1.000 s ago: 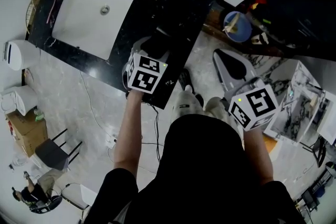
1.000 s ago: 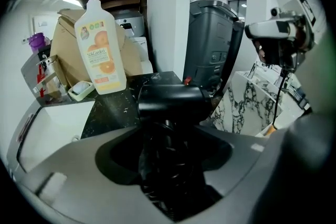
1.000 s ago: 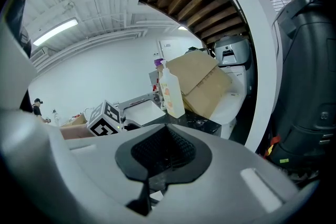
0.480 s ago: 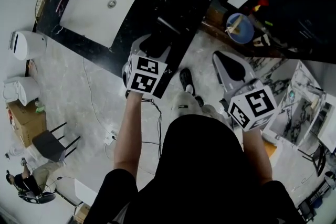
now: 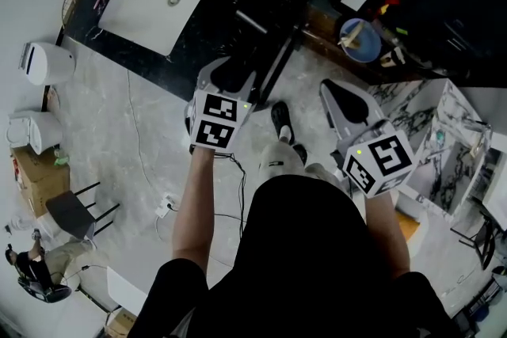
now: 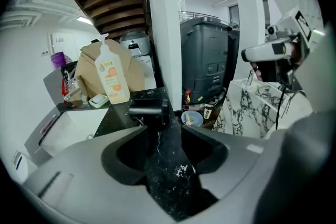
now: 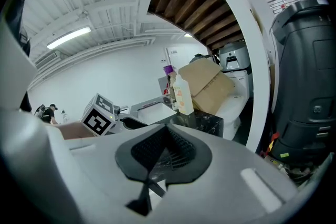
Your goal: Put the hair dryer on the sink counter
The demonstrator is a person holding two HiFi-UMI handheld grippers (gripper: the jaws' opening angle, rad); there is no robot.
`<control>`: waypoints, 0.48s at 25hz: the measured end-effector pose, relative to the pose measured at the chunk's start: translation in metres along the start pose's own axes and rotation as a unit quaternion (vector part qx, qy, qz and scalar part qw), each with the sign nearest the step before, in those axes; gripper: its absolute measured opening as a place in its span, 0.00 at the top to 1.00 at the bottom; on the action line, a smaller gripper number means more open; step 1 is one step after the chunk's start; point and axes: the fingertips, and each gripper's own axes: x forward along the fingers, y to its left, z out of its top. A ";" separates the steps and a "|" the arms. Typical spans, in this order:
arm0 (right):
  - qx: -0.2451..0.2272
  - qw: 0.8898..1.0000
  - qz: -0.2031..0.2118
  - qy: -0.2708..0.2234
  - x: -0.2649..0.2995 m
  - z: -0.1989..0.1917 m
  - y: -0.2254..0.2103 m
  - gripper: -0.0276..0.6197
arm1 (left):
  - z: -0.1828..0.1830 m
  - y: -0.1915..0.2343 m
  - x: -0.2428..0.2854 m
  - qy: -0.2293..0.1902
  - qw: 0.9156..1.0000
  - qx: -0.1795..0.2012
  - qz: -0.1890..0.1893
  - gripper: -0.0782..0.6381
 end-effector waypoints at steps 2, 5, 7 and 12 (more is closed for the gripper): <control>-0.003 1.000 0.001 -0.003 -0.011 -0.005 0.008 0.94 | -0.002 -0.011 -0.011 -0.007 1.000 0.003 0.002 0.63; -0.008 1.000 0.005 -0.008 -0.029 -0.011 0.020 0.94 | -0.006 -0.031 -0.029 -0.019 1.000 0.006 0.003 0.66; -0.010 1.000 0.007 -0.012 -0.040 -0.016 0.029 0.94 | -0.009 -0.046 -0.042 -0.025 1.000 0.009 0.003 0.68; -0.014 1.000 0.017 -0.017 -0.064 -0.029 0.047 0.94 | -0.015 -0.078 -0.072 -0.043 0.999 0.006 0.011 0.72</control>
